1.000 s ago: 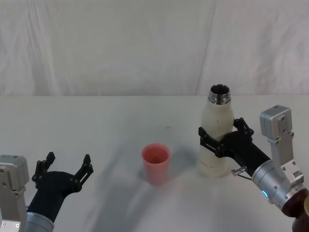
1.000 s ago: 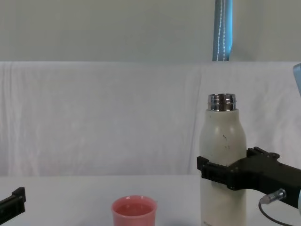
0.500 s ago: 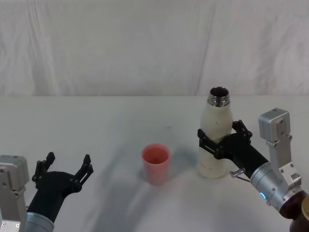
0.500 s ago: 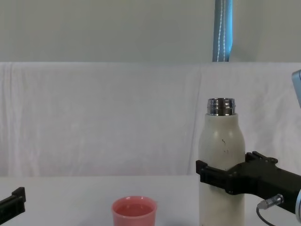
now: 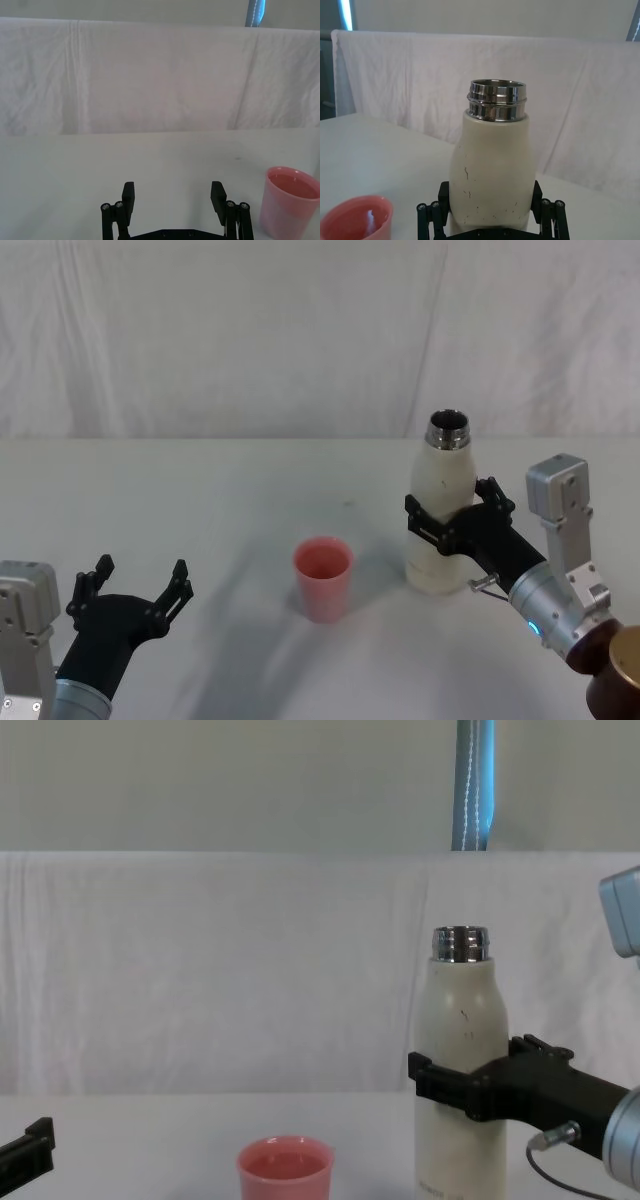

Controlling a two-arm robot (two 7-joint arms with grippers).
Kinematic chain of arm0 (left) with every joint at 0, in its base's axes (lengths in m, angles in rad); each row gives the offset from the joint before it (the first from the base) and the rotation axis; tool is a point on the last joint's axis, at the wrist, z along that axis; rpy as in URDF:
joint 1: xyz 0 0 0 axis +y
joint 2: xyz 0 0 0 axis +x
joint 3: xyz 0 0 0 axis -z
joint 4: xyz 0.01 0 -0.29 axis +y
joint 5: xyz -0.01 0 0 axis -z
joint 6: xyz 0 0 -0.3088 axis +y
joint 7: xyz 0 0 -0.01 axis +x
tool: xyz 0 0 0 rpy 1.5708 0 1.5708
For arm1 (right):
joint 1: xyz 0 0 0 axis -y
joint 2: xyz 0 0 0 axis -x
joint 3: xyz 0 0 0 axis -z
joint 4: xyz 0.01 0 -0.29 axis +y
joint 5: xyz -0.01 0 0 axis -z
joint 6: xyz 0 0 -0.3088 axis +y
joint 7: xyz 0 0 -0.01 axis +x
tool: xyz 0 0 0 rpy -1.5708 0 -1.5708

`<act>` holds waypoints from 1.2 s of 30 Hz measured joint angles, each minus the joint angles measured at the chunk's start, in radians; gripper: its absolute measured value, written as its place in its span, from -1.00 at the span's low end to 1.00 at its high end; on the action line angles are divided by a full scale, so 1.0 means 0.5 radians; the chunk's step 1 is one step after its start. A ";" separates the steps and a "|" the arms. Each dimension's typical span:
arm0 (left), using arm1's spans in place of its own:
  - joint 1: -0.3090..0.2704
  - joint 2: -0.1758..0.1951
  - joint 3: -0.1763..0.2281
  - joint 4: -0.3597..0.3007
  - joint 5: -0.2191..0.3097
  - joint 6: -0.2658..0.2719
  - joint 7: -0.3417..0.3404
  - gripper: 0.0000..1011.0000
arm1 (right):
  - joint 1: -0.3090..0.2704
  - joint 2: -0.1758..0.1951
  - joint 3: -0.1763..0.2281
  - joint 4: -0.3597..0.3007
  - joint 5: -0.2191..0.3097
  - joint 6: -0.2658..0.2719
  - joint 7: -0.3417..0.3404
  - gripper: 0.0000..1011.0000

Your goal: Grasp the thermos with one hand and pour water into the cup lid.

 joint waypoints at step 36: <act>0.000 0.000 0.000 0.000 0.000 0.000 0.000 0.98 | 0.175 -0.058 0.014 0.283 -0.109 -0.116 -0.028 0.90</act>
